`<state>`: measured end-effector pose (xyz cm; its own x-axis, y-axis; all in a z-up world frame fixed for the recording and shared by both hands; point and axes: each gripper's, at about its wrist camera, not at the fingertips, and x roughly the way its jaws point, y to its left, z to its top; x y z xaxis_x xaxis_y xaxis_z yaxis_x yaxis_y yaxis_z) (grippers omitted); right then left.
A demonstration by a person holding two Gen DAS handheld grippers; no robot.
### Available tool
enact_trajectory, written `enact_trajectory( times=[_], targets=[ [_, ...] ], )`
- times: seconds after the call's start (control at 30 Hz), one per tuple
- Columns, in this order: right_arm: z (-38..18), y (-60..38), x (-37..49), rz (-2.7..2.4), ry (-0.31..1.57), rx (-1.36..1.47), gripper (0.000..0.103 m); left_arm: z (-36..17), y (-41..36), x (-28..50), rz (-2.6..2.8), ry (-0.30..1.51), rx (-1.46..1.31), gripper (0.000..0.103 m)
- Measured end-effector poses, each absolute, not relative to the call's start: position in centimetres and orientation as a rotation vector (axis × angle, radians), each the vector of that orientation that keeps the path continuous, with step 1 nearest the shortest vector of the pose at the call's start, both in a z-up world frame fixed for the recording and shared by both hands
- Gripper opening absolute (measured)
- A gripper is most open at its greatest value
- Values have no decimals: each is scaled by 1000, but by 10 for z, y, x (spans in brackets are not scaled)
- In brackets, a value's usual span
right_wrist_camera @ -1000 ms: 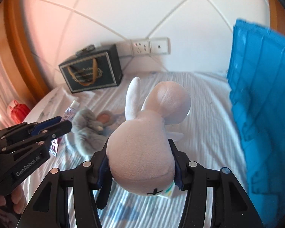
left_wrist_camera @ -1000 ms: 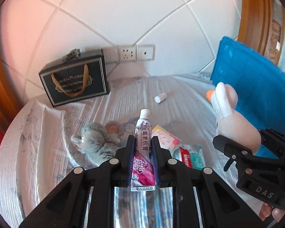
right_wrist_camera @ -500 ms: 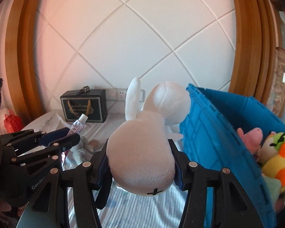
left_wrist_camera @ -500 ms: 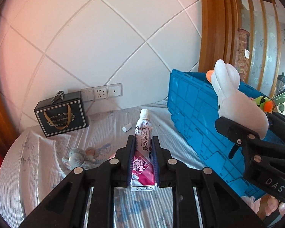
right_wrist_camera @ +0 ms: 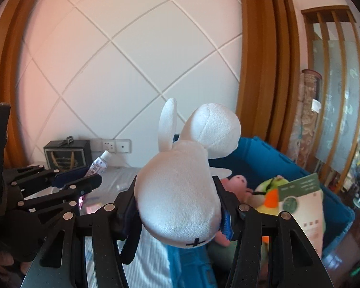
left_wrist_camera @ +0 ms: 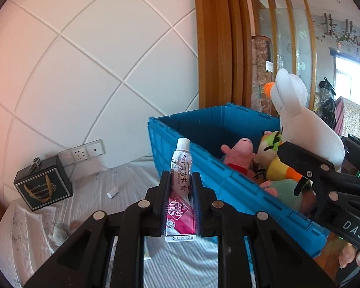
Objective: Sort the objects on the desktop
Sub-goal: 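Carry the tube and rabbit plush over the blue bin with both grippers, then open both grippers to drop the tube and rabbit plush into the bin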
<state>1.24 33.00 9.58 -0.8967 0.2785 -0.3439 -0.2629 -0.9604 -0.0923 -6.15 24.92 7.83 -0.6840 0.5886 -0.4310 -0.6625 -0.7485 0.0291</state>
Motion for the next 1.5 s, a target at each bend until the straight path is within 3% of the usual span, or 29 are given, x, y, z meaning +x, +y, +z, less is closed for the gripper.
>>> enact_trajectory(
  times=[0.47,1.1,1.2,1.27,1.37,1.43,1.5],
  targets=[
    [84,449,52,2694,24,-553,54,82,383,-26,2187,388,-509,17],
    [45,467,44,2655,-113,-756,57,54,413,-29,2152,476,-601,18],
    [41,465,44,2659,-135,-776,57,53,414,-28,2166,481,-587,35],
    [40,466,44,2661,-143,-786,57,54,411,-27,2180,476,-570,54],
    [37,463,45,2670,-162,-810,61,57,406,-26,2196,474,-547,56],
    [35,460,45,2670,-171,-817,81,59,403,-27,2205,461,-548,57],
    [35,458,47,2675,-173,-813,94,62,399,-28,2213,444,-549,57]
  ],
)
